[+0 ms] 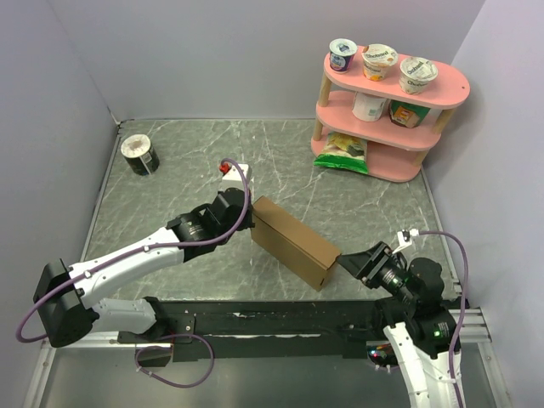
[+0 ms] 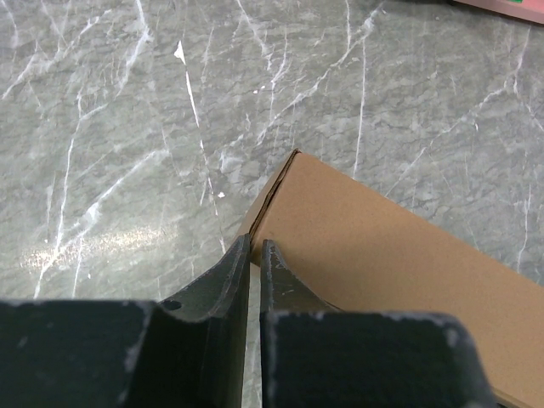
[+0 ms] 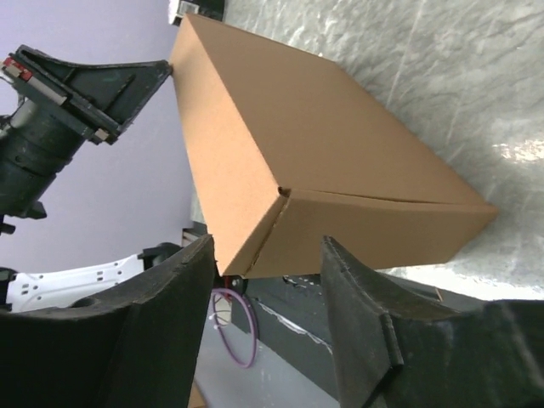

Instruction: Fold the paper box

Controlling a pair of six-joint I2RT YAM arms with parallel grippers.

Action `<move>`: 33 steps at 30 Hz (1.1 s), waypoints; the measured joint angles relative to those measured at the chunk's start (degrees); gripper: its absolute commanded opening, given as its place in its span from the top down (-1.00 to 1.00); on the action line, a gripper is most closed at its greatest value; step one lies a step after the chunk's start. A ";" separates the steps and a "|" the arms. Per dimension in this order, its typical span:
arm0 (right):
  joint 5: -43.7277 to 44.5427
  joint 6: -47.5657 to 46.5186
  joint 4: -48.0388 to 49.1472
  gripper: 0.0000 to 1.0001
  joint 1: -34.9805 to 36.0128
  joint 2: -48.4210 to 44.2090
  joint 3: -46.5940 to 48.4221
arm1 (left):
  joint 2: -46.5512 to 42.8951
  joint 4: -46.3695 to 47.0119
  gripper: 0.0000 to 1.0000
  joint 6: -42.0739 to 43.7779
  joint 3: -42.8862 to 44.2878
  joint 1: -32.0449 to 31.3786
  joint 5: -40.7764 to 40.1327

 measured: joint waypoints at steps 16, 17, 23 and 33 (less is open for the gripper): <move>-2.32 1.64 2.45 -0.08 0.00 0.68 -3.28 | 0.74 0.31 0.98 -0.13 0.37 -0.04 -0.22; -2.32 1.62 2.51 -0.06 0.00 0.79 -3.28 | 0.76 0.31 0.98 -0.11 0.37 -0.04 -0.24; -2.67 0.94 3.78 0.07 0.00 1.62 -3.74 | 0.76 0.11 0.98 -0.13 0.46 -0.15 -0.42; -2.95 -2.10 5.05 0.67 0.00 2.69 -2.89 | 0.79 0.02 0.98 -0.11 0.46 -0.15 -0.87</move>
